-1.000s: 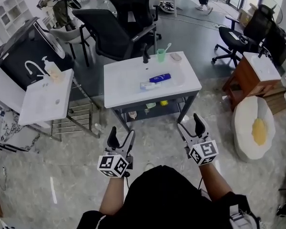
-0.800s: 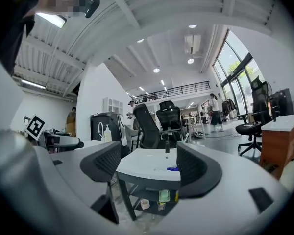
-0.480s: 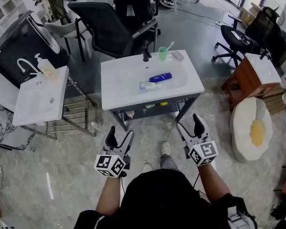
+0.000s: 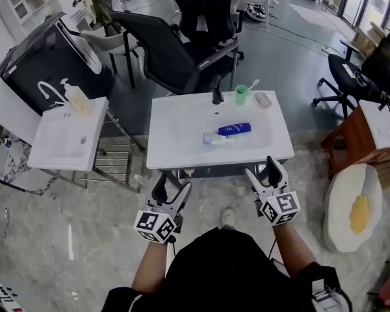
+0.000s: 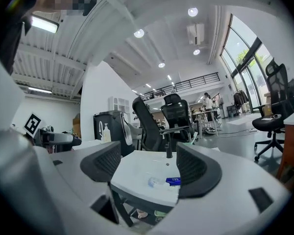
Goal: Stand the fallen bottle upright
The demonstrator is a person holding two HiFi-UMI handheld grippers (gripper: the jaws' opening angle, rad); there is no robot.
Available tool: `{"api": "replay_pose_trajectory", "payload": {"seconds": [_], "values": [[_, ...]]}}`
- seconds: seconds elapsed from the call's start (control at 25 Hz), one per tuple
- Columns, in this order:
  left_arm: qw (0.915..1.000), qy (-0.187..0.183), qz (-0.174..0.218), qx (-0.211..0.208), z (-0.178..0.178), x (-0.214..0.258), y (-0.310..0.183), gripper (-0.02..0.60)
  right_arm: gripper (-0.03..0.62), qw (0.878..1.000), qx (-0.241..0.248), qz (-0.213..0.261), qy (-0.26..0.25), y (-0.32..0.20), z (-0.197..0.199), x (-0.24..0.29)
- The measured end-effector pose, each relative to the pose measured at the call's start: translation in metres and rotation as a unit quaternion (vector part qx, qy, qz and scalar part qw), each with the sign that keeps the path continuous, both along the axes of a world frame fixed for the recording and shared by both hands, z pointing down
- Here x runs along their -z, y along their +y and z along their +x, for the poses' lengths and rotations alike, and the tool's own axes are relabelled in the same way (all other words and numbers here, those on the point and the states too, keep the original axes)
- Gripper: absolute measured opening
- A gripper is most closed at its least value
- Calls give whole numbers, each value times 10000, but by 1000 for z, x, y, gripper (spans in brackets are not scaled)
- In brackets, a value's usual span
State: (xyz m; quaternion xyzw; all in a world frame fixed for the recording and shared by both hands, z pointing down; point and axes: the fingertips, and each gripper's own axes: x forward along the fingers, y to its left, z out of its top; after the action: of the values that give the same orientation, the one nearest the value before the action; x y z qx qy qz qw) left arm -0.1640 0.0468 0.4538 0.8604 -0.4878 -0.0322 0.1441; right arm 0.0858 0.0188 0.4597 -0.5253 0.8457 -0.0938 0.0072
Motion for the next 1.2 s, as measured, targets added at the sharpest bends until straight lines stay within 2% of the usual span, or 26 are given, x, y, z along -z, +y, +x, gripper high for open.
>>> {"api": "replay_pose_trajectory", "payload": {"seconds": [0.2, 0.32, 0.52, 0.68, 0.88, 1.04, 1.2], "values": [[9998, 85, 67, -141, 25, 5, -39, 377, 348, 9995, 284, 105, -130, -53, 11, 0], [9999, -12, 134, -95, 39, 4, -59, 377, 348, 9991, 328, 106, -229, -75, 24, 0], [9994, -252, 233, -57, 62, 2, -88, 377, 348, 9982, 360, 162, -451, -97, 39, 3], [9995, -247, 128, -135, 77, -3, -104, 377, 348, 9982, 347, 80, -476, -111, 50, -4], [9969, -683, 195, -341, 88, -7, -128, 377, 348, 9985, 315, -190, -395, -131, 54, -20], [9951, -837, 229, -481, 88, -11, -158, 377, 348, 9986, 363, -226, -314, -146, 46, -20], [9902, -1088, 135, -862, 99, -26, -186, 377, 347, 9991, 267, -269, -173, -159, 49, -23]]}}
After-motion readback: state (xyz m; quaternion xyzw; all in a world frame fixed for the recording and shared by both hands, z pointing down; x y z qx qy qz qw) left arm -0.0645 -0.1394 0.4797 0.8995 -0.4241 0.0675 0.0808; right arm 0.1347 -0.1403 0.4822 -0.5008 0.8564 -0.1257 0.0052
